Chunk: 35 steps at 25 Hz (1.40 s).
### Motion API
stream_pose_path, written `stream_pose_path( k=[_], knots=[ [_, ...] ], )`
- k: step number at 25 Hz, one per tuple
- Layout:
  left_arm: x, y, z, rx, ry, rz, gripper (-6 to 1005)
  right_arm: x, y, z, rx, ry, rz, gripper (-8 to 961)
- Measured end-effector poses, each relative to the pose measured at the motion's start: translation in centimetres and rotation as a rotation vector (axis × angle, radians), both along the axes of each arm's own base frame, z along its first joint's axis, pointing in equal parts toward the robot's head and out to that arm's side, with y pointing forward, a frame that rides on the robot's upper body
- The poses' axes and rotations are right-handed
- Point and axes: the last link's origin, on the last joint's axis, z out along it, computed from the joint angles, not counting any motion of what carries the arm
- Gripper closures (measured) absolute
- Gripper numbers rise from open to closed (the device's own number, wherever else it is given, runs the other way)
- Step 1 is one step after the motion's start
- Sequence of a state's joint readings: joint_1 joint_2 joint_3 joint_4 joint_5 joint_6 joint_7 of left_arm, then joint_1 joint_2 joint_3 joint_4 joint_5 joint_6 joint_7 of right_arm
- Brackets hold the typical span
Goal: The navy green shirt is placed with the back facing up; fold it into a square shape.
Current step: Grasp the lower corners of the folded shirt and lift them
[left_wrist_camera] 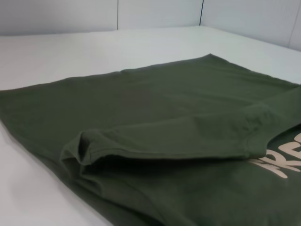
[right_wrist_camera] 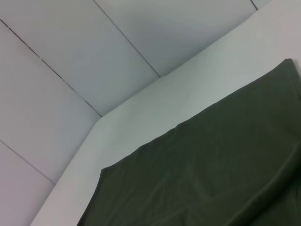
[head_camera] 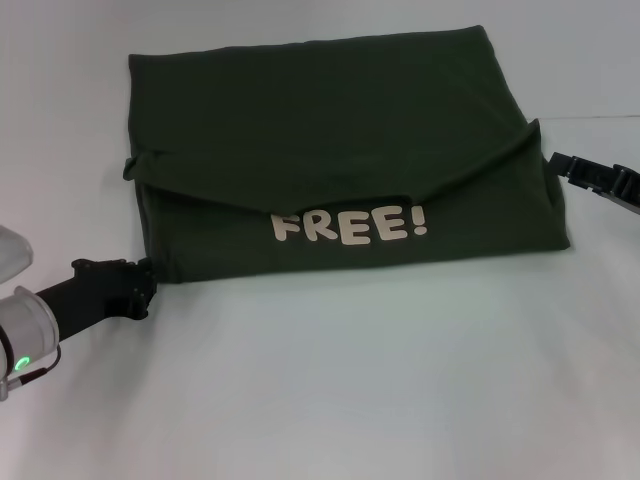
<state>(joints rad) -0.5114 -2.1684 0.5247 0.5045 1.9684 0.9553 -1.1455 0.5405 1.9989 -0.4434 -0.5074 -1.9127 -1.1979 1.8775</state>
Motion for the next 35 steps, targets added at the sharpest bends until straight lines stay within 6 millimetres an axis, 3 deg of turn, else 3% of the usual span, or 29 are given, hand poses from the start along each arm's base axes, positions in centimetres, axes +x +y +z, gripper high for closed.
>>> stream_pose_path(
  k=[12,25,35],
  knots=[
    [0.3,0.1,0.9,-0.011,-0.024,-0.001,996,0.1,0.0,0.1,-0.014,-0.021,0.006,334],
    [0.1,-1.3,2.3,-0.035,-0.083,-0.009,996,2.1,1.0,1.8,-0.074,-0.15,-0.124,339],
    [0.0,-1.2,2.4,-0.031,-0.082,-0.005,996,1.3,2.6,-1.4,-0.149,-0.256,-0.201,341]
  ],
)
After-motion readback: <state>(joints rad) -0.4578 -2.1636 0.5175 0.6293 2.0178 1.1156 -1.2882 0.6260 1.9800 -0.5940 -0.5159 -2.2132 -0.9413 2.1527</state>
